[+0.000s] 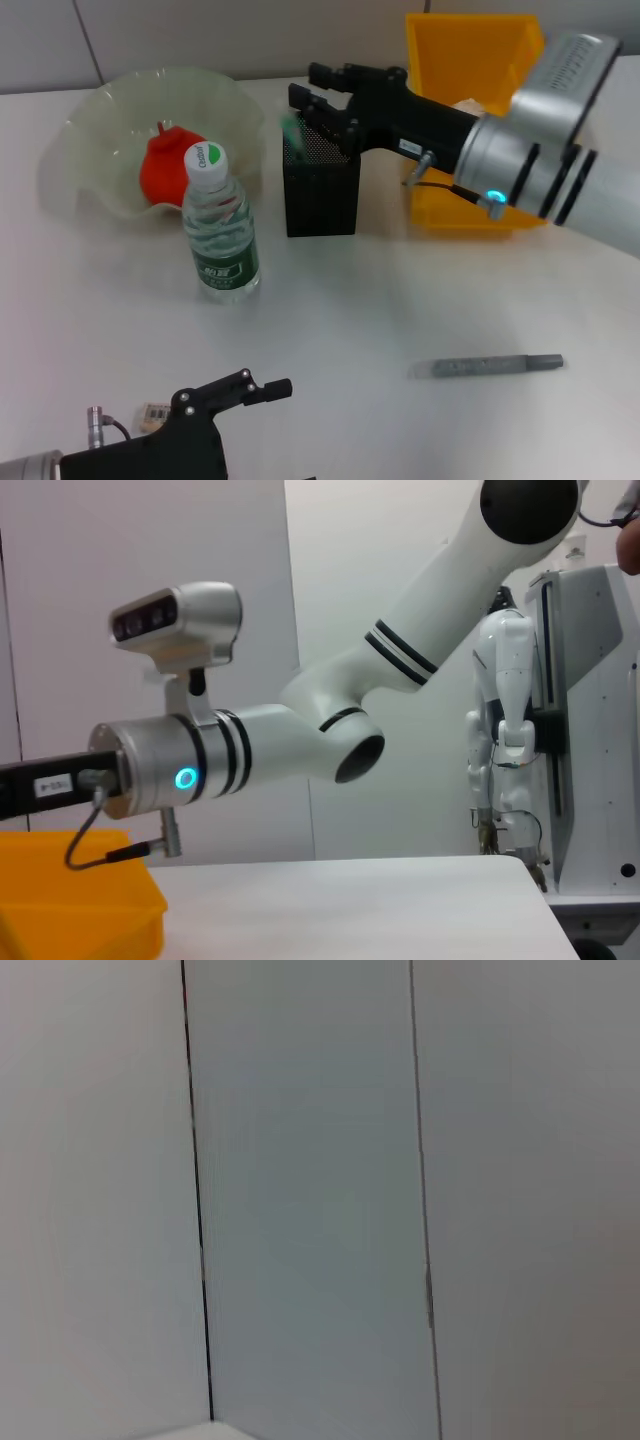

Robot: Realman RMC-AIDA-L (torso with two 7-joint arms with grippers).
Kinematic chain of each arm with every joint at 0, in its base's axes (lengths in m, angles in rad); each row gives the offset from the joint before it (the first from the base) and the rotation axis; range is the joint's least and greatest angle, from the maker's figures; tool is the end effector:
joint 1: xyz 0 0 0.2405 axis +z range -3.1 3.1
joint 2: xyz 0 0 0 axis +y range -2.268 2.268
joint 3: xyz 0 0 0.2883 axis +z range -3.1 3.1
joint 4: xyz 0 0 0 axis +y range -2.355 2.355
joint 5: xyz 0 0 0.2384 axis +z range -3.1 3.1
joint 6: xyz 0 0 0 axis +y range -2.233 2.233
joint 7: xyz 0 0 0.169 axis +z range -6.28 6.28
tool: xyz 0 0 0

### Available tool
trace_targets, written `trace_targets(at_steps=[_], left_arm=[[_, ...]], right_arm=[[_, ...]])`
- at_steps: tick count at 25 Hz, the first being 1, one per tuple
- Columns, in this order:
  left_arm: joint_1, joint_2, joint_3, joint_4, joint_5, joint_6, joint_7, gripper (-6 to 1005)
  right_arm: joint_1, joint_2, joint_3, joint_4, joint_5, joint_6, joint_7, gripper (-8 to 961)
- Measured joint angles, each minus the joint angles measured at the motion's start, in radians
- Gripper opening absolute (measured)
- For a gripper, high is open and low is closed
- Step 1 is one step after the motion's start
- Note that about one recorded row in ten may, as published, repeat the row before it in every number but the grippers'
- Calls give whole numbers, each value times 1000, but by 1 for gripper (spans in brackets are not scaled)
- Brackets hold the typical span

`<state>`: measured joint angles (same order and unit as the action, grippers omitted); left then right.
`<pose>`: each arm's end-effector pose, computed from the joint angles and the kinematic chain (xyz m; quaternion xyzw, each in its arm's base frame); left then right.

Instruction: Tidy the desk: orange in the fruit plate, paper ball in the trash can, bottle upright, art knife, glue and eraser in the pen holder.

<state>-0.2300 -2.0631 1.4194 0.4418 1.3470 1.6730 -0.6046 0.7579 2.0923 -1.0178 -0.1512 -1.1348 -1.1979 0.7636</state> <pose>-0.3050 0.2271 -0.1085 -0.9317 0.0062 -0.3532 0.0851 0.2228 0.4439 -0.1006 -0.8752 0.1392 0.3607 0.2908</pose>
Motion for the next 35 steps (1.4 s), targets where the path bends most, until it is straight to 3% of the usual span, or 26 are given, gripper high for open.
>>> trace_targets(at_steps=[2, 7, 8, 10, 14, 18, 22, 27, 35], left_arm=[[2, 0, -1, 0, -2, 1, 0, 804], [3, 1, -22, 2, -6, 19, -2, 804], [3, 2, -35, 2, -6, 28, -6, 804], [3, 3, -69, 1, -6, 44, -13, 805], [1, 4, -107, 6, -3, 56, -41, 805], [-5, 18, -111, 23, -1, 54, -120, 804], [4, 29, -135, 76, 5, 45, -205, 803], [25, 32, -171, 196, 96, -9, -328, 802], [31, -2, -285, 339, 310, -56, -512, 796]], right_arm=[[-22, 0, 1, -19, 1, -20, 13, 183], [-117, -9, -11, -144, -15, -129, 144, 355], [-153, -11, -15, -204, -40, -164, 211, 389], [-226, -13, -20, -353, -106, -215, 342, 593], [-355, -11, -13, -666, -305, -290, 558, 686], [-395, -11, 42, -811, -480, -434, 659, 733], [-404, -10, 95, -856, -635, -573, 702, 732], [-433, -7, 115, -827, -735, -610, 604, 732], [-468, -13, 144, -660, -754, -599, 386, 730]])
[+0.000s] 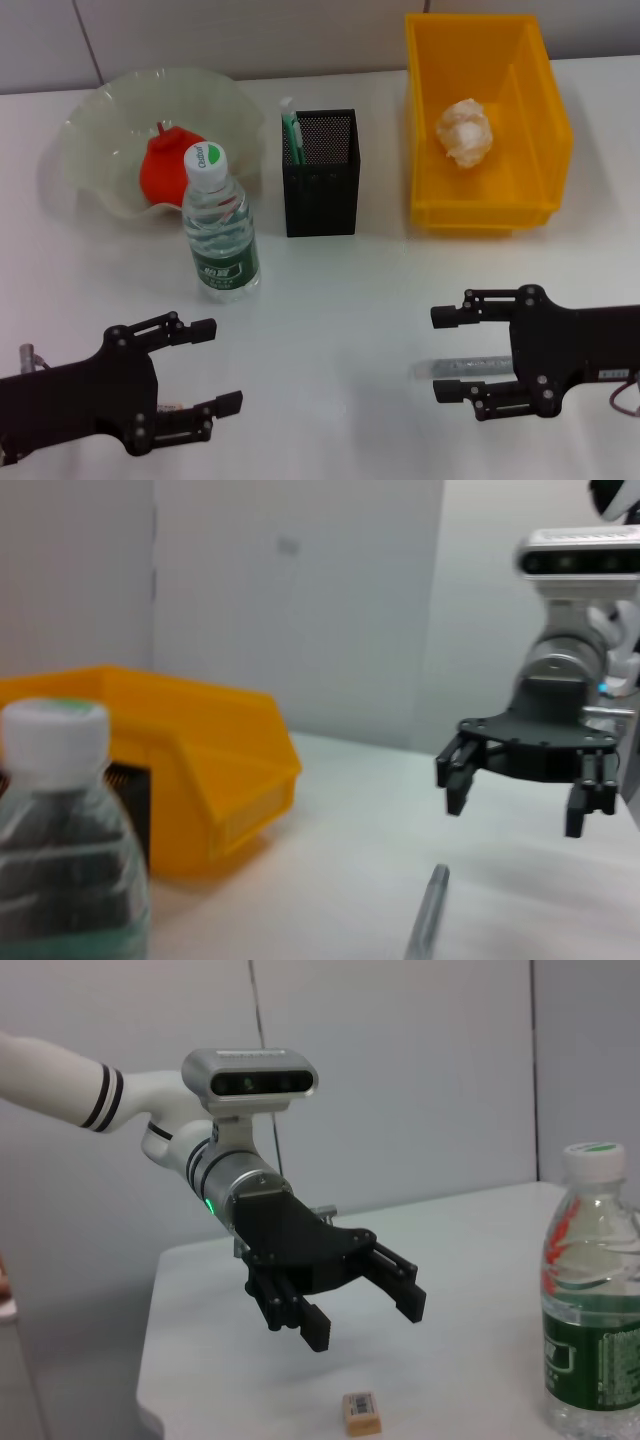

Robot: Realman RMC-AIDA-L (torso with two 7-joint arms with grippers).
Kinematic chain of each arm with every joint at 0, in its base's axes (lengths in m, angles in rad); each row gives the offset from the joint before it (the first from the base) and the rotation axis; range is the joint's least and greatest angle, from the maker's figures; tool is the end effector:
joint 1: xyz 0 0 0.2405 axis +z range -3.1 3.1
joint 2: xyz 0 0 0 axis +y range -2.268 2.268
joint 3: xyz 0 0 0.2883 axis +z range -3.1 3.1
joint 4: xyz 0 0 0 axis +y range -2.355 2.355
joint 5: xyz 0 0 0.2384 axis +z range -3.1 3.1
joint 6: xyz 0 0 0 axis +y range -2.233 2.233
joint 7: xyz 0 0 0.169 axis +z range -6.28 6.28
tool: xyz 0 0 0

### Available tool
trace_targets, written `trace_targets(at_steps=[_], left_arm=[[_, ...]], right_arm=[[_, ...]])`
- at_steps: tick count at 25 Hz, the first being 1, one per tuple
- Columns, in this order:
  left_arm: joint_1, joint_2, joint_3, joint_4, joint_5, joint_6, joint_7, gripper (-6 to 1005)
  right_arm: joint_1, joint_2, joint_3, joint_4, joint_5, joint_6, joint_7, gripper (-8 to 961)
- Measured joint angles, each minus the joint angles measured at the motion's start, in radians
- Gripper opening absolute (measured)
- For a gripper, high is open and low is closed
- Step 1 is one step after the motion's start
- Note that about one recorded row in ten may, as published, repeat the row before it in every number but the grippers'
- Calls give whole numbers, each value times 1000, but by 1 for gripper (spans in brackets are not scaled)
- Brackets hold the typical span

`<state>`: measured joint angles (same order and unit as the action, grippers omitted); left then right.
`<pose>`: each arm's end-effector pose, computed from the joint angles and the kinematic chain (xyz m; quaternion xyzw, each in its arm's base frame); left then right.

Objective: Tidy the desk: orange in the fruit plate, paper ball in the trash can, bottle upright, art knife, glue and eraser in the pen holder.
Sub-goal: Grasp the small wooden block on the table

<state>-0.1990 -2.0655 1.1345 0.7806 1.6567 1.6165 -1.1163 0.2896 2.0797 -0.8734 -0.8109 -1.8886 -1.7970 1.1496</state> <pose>-0.3166 0.2769 -0.0566 -0.9532 -0.1110 -0.2635 0.0984 0.3123 0.2858 -0.0285 -0.9602 0.0918 0.2544 0.0698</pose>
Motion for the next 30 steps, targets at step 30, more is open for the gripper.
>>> trace_targets(at_steps=[30], left_arm=[[30, -4, 330, 840, 614, -43, -784, 733]], right_arm=[[9, -13, 27, 125, -17, 58, -90, 730]])
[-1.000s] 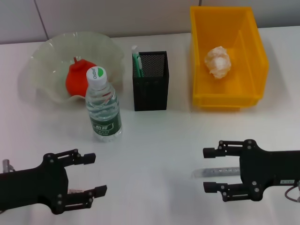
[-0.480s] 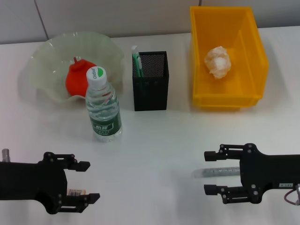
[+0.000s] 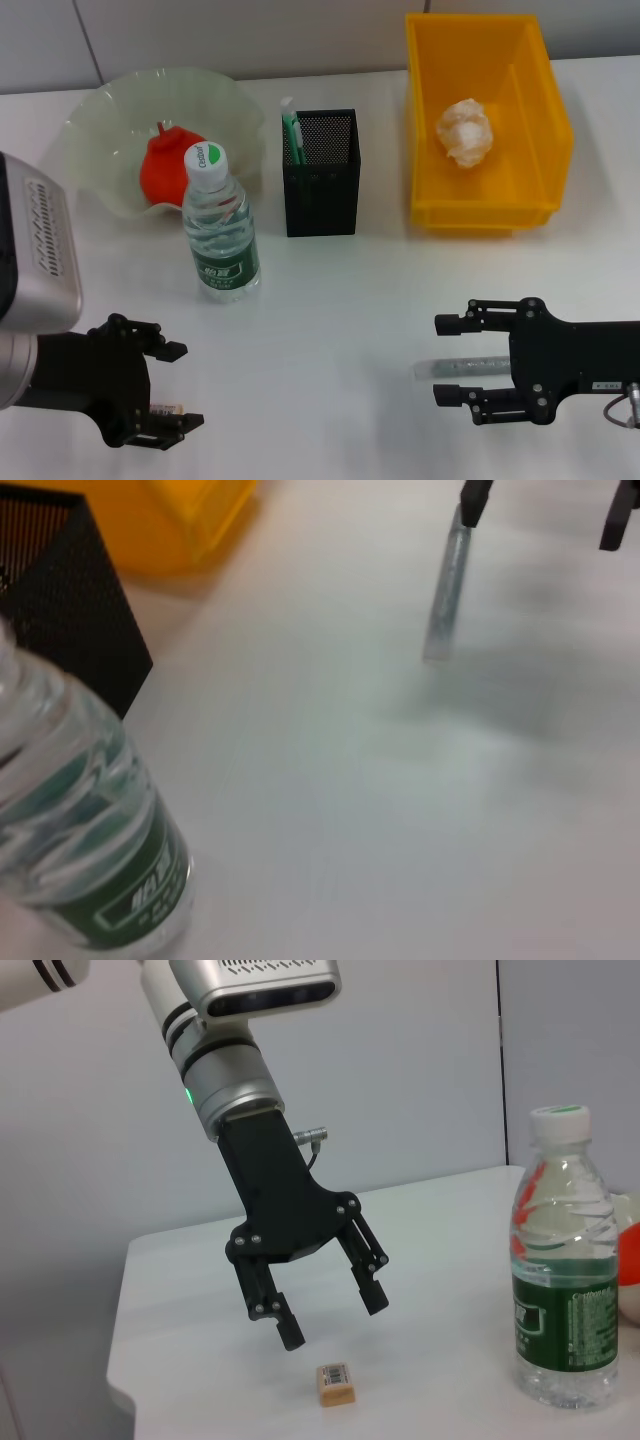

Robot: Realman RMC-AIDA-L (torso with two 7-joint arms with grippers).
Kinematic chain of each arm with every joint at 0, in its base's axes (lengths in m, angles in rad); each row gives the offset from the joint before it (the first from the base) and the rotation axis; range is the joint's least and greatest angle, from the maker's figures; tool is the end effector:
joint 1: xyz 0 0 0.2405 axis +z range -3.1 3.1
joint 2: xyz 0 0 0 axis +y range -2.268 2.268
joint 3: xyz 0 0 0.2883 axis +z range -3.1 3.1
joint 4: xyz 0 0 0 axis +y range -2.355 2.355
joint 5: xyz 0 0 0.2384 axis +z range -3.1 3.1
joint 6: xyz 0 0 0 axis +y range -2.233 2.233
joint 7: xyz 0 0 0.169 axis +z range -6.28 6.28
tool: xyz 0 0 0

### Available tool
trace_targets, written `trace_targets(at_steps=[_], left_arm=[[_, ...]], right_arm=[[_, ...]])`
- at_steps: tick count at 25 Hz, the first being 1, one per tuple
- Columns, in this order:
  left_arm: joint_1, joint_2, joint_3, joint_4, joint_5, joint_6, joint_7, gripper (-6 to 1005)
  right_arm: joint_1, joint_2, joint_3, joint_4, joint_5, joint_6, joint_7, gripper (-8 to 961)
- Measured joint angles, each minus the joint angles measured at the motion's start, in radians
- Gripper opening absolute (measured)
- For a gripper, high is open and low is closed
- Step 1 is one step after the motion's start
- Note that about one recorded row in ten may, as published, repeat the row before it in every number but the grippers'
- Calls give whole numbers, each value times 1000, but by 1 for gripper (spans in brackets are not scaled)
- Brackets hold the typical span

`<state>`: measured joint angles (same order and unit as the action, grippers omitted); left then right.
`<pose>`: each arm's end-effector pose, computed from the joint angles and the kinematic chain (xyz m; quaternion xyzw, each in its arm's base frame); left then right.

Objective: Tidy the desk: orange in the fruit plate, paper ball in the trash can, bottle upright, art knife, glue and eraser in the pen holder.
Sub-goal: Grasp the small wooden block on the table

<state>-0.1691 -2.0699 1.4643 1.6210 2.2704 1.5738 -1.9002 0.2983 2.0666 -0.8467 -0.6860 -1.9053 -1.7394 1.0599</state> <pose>-0.2418 0.3004 -0.0340 -0.9893 -0.0890 0.0841 0.0798 0.3313 0.2820 -0.0413 -0.9577 0.1069 0.2522 0.0883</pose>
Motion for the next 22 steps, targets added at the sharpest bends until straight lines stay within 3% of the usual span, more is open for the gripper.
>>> trace_targets(at_steps=[4, 13, 19, 22], left_arm=[[-16, 1, 41, 70, 57, 29, -20, 739], [-109, -1, 75, 63, 125, 116, -186, 779], [-117, -3, 213, 62, 296, 62, -205, 805], [-119, -3, 230, 63, 310, 51, -210, 803]], right_arm=[[1, 0, 0, 0, 0, 0, 0, 730], [1, 4, 0, 2, 2, 1, 0, 730], [3, 7, 0, 2, 4, 5, -1, 730], [3, 7, 0, 2, 4, 8, -2, 730]])
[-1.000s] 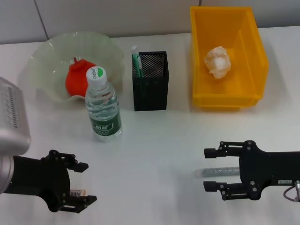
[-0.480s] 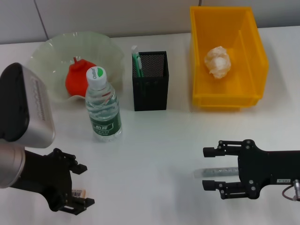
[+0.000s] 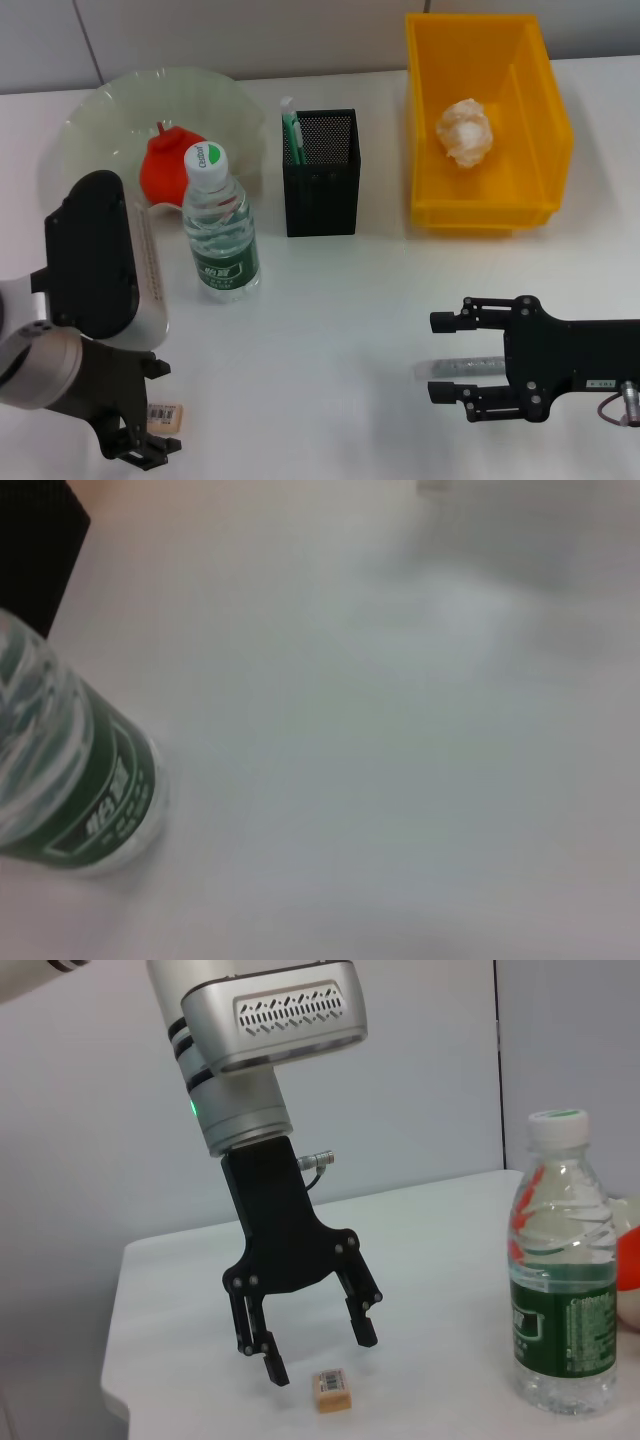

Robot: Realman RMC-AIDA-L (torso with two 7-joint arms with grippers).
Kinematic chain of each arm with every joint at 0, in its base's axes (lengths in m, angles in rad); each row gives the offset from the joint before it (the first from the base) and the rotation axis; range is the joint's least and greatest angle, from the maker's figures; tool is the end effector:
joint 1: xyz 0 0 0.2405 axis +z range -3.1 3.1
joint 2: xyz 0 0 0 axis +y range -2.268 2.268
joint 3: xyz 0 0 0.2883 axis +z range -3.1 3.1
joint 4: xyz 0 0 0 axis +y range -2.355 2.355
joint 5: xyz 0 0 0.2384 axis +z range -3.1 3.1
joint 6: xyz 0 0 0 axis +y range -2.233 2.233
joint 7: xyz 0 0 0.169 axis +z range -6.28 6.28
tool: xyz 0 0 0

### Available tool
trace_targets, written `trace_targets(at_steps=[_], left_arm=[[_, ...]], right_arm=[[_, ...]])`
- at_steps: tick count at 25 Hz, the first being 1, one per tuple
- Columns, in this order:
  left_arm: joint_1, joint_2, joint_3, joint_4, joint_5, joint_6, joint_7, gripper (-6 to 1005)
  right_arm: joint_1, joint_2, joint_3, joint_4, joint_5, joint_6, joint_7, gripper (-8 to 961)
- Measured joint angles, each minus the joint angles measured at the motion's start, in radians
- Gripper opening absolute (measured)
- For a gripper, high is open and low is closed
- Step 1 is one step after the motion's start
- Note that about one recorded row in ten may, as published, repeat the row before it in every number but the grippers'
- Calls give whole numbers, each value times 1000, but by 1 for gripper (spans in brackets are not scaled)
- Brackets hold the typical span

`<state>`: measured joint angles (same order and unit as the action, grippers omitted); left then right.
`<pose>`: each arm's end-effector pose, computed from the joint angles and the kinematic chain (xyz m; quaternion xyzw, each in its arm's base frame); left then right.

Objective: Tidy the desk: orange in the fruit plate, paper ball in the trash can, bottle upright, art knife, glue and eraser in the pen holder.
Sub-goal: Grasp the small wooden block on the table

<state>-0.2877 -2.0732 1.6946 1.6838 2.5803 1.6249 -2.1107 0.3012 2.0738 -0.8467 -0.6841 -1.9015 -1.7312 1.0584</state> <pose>-0.2193 0.3057 -0.0588 -0.9670 -0.0453 0.2408 0.0704 0.3291 0.2836 -0.0443 -0.9567 0.1070 0.2550 0.0907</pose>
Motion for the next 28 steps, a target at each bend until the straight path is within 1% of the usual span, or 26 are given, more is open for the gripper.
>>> trace_targets(at_steps=[8, 9, 11, 13, 28], left_arm=[[-18, 0, 6, -9, -1, 12, -4, 800], [-33, 1, 3, -29, -3, 26, -2, 800], [-37, 1, 2, -35, -3, 30, -3, 799], [-66, 1, 1, -79, 1, 47, -7, 799], [-103, 1, 8, -122, 40, 19, 17, 796]], right_arm=[[1, 0, 0, 7, 1, 4, 0, 730], [1, 0, 0, 7, 1, 4, 0, 730], [1, 0, 0, 8, 1, 4, 0, 730], [1, 0, 0, 8, 1, 4, 0, 730], [-3, 0, 0, 9, 2, 5, -7, 729]])
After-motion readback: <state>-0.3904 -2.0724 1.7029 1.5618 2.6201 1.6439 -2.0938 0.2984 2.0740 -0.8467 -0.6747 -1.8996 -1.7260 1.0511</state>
